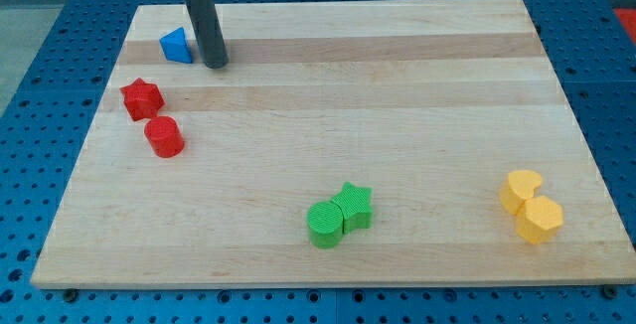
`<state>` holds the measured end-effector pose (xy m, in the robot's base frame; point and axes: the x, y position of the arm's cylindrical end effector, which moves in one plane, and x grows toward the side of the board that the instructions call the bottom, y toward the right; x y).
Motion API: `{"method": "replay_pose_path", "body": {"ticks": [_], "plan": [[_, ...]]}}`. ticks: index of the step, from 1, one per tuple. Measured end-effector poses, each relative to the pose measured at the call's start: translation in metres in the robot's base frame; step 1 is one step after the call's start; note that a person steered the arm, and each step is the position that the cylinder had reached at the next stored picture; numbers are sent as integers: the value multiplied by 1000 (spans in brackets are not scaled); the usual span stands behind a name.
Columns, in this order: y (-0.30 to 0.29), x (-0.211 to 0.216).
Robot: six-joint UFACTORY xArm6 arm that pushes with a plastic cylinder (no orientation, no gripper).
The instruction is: Push the blue cube to the right of the blue triangle
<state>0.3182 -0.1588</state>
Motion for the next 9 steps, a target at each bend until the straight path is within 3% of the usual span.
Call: {"method": "replay_pose_path", "body": {"ticks": [2,3,9], "plan": [[47,-3],[50,-27],[-1,-32]]}}
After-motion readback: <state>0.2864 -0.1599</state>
